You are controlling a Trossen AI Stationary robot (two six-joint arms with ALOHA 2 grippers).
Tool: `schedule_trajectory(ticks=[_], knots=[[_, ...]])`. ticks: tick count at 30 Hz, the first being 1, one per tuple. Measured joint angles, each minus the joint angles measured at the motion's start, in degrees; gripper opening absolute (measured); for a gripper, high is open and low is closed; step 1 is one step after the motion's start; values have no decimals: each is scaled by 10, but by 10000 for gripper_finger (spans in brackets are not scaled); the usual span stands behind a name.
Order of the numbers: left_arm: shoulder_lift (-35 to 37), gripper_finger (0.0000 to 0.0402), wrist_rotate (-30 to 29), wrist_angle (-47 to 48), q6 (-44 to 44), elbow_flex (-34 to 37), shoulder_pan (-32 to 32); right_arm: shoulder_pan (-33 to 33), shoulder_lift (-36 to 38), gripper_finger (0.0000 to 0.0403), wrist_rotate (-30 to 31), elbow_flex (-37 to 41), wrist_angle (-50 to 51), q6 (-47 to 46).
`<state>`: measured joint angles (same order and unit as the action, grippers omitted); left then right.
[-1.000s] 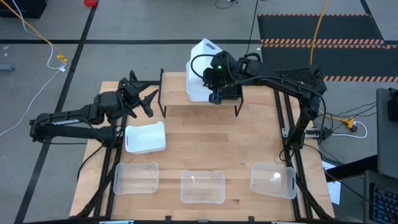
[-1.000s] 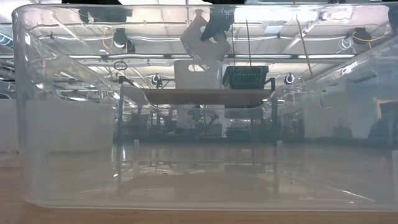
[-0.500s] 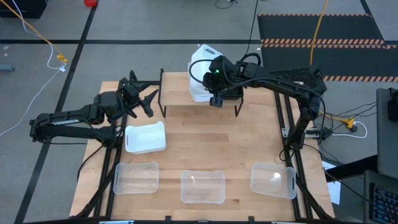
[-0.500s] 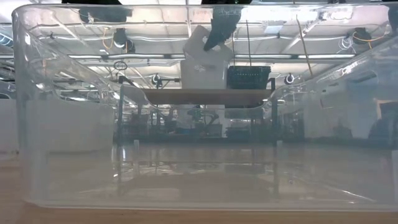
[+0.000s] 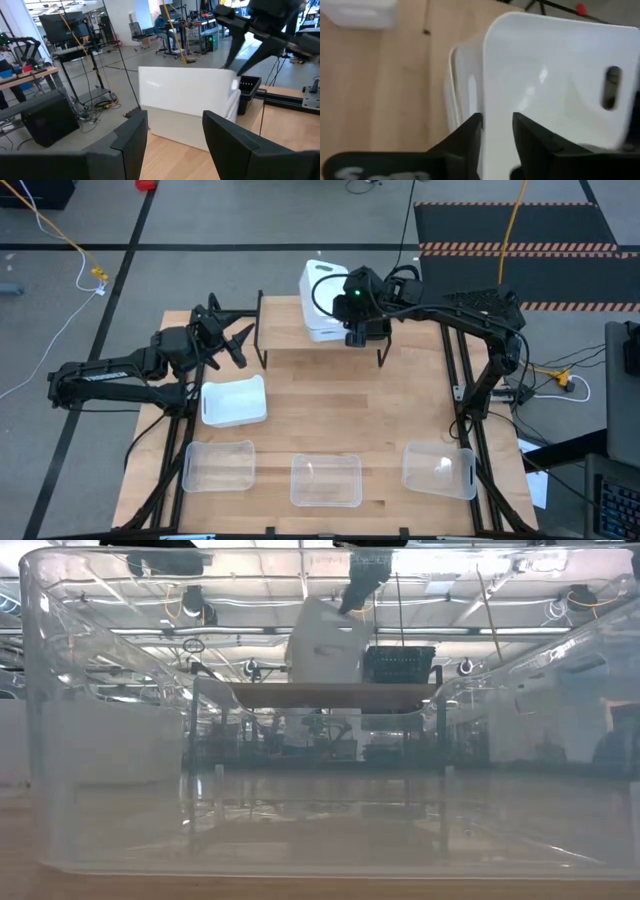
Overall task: Stack baskets on shelf by color
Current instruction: Stack the right white bin on top of the white bin on the shelf
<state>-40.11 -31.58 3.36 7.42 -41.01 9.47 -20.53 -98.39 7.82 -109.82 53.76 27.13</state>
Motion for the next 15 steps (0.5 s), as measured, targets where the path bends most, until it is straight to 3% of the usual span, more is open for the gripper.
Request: schedule_trajectory(ticks=[3,6,15], knots=[[0,191,0,0,0,0,0,3,0,124,52,0,1,8],[0,191,0,0,0,0,0,4,0,127,54,0,1,17],[0,191,0,5,0,0,0,4,-1,128,-45,0,1,4]])
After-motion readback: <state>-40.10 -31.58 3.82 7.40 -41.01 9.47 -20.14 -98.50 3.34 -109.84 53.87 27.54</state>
